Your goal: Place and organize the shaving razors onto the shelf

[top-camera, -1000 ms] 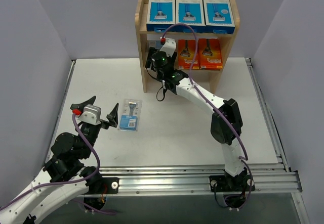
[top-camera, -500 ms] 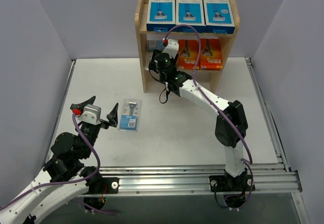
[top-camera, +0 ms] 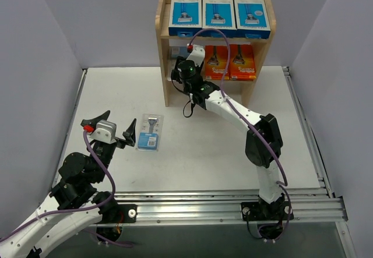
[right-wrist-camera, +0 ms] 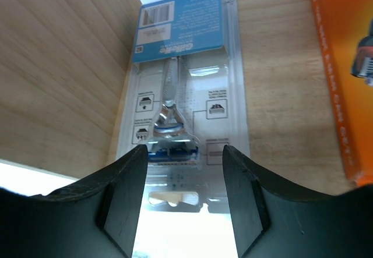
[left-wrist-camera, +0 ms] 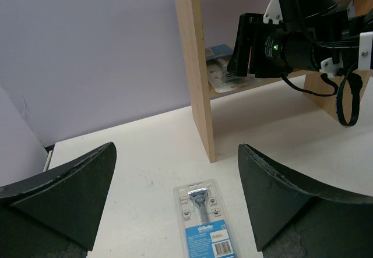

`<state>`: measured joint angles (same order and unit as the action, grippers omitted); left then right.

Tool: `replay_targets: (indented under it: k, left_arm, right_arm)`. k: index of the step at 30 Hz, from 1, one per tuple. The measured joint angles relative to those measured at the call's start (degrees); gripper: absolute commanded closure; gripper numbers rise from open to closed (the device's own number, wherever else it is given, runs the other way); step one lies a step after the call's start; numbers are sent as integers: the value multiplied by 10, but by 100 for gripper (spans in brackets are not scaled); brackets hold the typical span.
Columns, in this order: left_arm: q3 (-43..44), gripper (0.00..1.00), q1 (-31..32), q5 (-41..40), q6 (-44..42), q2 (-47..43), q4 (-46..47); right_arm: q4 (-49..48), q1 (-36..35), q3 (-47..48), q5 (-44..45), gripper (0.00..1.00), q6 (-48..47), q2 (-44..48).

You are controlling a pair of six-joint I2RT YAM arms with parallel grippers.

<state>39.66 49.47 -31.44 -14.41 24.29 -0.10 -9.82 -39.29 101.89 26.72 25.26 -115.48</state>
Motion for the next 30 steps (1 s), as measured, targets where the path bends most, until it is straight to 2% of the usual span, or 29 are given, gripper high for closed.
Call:
replay_targets:
  k: [30]
  left_arm:
    - [-1, 6, 2, 0, 0, 0, 0]
  right_arm:
    - [-16, -1, 33, -28, 52, -2, -35]
